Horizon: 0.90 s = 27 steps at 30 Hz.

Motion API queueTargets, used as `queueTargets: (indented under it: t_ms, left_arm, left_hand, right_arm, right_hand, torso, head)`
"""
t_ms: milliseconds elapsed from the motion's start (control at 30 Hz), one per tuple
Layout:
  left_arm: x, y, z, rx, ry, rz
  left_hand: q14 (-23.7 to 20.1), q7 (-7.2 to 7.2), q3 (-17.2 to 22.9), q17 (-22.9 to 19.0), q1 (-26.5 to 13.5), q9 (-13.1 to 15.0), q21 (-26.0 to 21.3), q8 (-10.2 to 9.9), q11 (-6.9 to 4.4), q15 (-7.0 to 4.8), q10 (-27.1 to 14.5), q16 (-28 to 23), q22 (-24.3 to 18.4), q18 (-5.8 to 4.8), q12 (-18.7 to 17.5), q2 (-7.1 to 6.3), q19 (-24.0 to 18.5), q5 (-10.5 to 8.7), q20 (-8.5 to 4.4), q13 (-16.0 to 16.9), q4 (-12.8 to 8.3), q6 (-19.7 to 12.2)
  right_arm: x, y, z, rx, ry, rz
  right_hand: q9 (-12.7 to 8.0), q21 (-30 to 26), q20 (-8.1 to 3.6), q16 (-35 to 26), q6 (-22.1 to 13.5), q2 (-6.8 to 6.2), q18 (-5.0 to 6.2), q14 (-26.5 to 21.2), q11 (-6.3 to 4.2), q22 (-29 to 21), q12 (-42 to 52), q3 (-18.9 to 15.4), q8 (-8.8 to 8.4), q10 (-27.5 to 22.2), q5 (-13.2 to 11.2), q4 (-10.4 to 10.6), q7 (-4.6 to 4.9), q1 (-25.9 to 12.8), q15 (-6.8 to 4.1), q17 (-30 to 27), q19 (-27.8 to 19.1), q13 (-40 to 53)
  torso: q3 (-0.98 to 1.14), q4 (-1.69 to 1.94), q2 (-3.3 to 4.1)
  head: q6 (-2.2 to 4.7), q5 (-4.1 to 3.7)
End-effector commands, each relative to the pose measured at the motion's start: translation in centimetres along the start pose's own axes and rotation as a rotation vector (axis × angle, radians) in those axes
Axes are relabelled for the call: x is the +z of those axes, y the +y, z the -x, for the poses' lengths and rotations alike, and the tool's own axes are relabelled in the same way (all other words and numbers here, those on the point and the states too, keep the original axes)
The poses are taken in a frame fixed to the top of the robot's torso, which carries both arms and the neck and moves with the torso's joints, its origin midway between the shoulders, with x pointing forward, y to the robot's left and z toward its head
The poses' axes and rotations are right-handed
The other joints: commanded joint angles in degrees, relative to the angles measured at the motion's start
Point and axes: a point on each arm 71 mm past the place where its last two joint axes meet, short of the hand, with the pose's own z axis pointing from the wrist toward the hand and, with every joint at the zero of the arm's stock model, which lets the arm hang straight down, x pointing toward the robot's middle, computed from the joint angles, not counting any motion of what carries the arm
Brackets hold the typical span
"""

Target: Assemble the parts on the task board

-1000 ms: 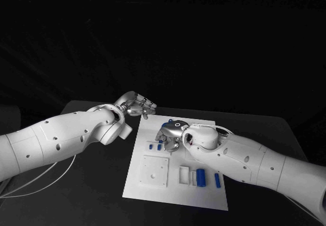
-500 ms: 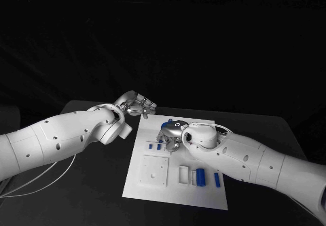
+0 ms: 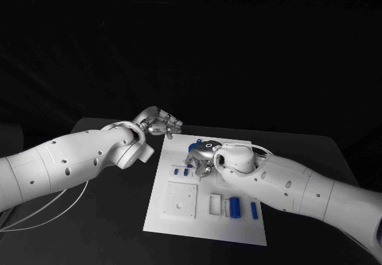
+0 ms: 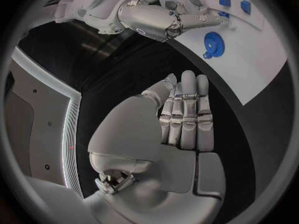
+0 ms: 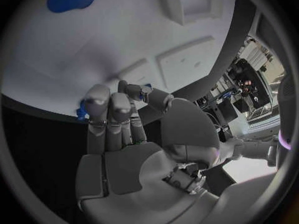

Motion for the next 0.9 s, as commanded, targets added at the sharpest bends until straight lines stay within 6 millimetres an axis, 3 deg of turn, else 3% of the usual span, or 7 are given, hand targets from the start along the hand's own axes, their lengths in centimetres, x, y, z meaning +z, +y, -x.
queueTargets:
  t_ms: [33, 433, 900]
  left_arm:
    - [0.1, -0.1, 0.0, -0.006, 0.007, -0.004]
    - [0.0, 0.0, 0.1, -0.005, 0.001, -0.002]
    - [-0.2, 0.1, 0.3, -0.005, -0.003, 0.005]
  left_hand:
    - [0.37, 0.02, 0.09, 0.06, -0.18, -0.02, -0.4, 0.11, -0.01, 0.18, -0.47, -0.23, 1.19, -0.18, -0.24, -0.24, 0.49, 0.31, 0.03, -0.07, 0.29, -0.25]
    - [0.39, 0.04, 0.14, 0.07, -0.14, -0.03, -0.49, 0.1, 0.03, 0.19, -0.59, -0.24, 1.22, -0.16, -0.24, -0.3, 0.54, 0.33, 0.04, -0.07, 0.26, -0.28]
    - [0.43, 0.05, 0.21, 0.08, -0.07, -0.02, -0.48, 0.12, 0.06, 0.19, -0.72, -0.23, 1.25, -0.12, -0.24, -0.33, 0.62, 0.39, 0.04, -0.07, 0.21, -0.28]
  right_arm:
    - [-0.1, -0.2, -0.5, -0.014, 0.027, -0.016]
    - [-0.7, -0.6, -0.3, -0.007, -0.011, -0.016]
    - [-2.1, -2.5, -0.5, 0.003, -0.038, -0.053]
  right_hand:
    - [0.11, 0.01, 0.03, 0.33, 0.27, 0.19, -0.73, 0.31, -2.24, 4.83, 23.91, 0.02, -0.04, 2.65, 0.32, -0.28, 0.07, -0.22, 0.0, 0.07, 1.51, 57.77]
    - [0.16, -0.25, 0.04, 0.07, 1.63, 0.04, -0.75, 0.24, -2.21, 4.81, 23.71, 0.2, 0.01, 2.62, -0.01, -0.3, 0.19, -0.18, 0.03, -0.19, 1.55, 57.74]
    - [0.19, -0.72, 0.14, -0.31, 2.76, -0.47, -0.73, 0.25, -2.1, 4.75, 23.34, 0.44, 0.04, 2.55, -0.51, 0.08, 0.47, 0.13, 0.14, -0.65, 1.58, 57.53]
  torso:
    - [0.05, -0.03, 0.06]
    - [-0.04, -0.01, 0.07]
    - [0.04, -0.18, -0.01]
  head:
    - [-0.06, 0.04]
    - [-0.39, -0.27]
    - [-0.53, -0.35]
